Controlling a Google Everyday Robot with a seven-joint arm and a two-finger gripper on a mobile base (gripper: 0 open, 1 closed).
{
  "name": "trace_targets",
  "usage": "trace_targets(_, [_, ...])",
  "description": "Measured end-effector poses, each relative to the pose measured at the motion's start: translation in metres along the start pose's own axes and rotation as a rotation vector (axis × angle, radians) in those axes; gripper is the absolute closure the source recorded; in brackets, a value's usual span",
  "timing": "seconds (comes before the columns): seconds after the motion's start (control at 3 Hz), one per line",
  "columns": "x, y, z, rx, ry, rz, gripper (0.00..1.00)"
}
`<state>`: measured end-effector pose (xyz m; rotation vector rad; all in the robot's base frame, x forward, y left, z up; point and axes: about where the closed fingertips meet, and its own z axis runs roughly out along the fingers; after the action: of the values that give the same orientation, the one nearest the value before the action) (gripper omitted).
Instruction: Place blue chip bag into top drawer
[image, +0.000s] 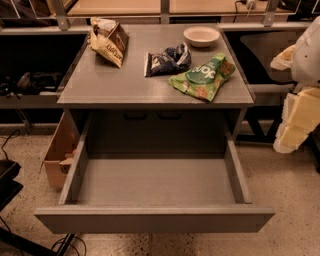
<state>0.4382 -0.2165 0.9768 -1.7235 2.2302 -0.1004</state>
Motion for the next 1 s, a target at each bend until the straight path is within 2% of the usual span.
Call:
trace_targets(0.33, [-0.001, -0.003, 0.002, 0.006, -0.006, 0.007, 0.0])
trace_targets(0.67, [-0.022, -0.057, 0.05, 0.02, -0.145, 0.039, 0.0])
trace_targets(1.0, [-0.061, -0.128, 0.091, 0.067, -0.287, 0.088, 0.0])
